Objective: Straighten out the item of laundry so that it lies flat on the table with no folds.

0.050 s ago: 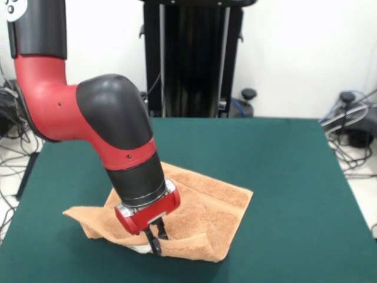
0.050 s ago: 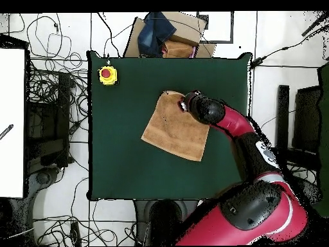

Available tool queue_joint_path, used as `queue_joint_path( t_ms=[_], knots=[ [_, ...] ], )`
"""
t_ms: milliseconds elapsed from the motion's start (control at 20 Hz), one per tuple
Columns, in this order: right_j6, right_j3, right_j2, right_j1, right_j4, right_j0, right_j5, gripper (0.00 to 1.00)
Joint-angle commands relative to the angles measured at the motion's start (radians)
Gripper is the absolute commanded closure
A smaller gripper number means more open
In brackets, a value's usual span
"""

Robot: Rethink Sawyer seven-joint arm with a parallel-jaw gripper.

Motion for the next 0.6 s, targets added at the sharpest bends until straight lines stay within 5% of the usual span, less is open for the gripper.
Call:
queue_joint_path(
  t_ms=[50, 600],
  knots=[
    [0.020, 0.080, 0.143, 0.045, -0.062, -0.017, -0.066, 1.00],
    [0.033, 0.094, 0.187, 0.042, -0.094, -0.042, -0.094, 1.00]
  ],
)
